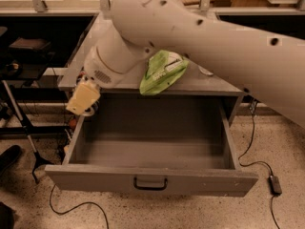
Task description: Place pepsi can into top drawer
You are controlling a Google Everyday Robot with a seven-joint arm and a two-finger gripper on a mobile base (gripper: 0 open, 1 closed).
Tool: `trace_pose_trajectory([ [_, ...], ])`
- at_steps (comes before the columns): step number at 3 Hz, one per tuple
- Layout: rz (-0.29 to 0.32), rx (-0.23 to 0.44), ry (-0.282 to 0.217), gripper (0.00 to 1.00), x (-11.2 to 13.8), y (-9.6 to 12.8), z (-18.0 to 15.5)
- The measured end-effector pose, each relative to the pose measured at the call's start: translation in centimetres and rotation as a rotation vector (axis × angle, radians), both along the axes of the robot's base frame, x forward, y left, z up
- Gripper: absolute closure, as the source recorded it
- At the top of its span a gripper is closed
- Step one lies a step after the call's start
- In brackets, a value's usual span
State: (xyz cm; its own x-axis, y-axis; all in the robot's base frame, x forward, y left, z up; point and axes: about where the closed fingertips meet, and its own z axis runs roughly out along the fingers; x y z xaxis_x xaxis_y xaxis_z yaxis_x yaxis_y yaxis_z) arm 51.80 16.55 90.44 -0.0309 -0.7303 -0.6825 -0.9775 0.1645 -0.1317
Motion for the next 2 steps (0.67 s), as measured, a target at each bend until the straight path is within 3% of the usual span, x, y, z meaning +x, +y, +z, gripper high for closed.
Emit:
trace_pose_trajectory([
  [1,0.003,-0.024,0.044,1.00,-2.9,-2.2,-3.3],
  [2,-0.053,-0.047,0.121,1.00,-4.0,-4.2,-7.1],
])
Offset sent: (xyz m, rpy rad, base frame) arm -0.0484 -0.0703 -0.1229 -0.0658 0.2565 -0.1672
